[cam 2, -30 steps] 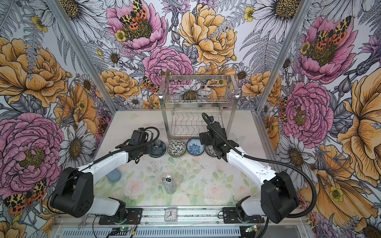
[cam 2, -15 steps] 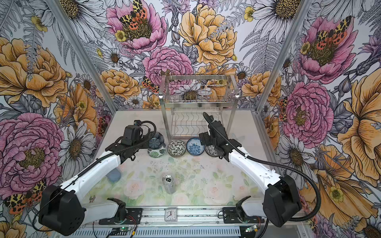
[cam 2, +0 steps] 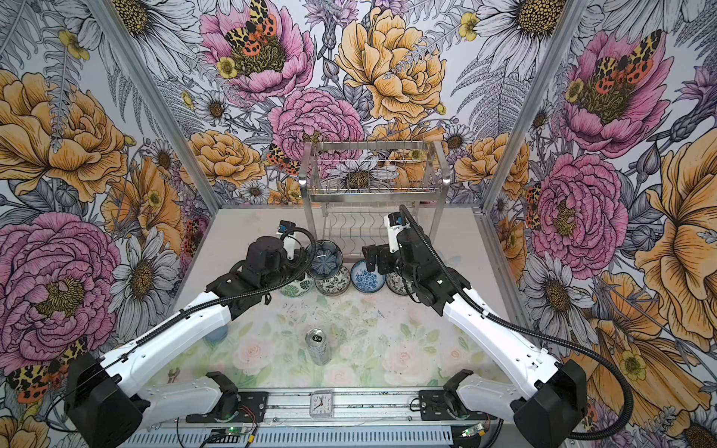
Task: Load the bowls into the dish rack
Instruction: 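Lift the dark bowl with left gripper while right gripper approaches it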
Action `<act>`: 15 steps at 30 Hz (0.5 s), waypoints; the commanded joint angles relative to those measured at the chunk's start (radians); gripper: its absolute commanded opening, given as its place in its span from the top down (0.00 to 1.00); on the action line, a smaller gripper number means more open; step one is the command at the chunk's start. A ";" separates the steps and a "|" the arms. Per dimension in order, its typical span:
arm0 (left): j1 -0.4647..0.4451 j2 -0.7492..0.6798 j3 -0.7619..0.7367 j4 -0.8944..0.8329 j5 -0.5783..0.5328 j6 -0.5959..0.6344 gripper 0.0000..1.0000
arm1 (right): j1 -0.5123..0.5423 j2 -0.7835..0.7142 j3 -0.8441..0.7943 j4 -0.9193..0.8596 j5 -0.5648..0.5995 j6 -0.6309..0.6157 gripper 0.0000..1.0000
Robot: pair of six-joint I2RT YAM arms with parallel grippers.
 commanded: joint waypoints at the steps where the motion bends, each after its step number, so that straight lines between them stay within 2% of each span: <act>1: -0.025 0.032 0.031 0.143 0.037 -0.054 1.00 | 0.017 -0.012 -0.013 0.054 -0.042 0.095 0.07; 10: -0.067 0.127 0.074 0.224 0.069 -0.069 1.00 | 0.041 0.064 -0.039 0.104 -0.029 0.201 0.24; 15: -0.073 0.154 0.093 0.243 0.080 -0.072 1.00 | 0.048 0.124 -0.028 0.106 -0.024 0.236 0.40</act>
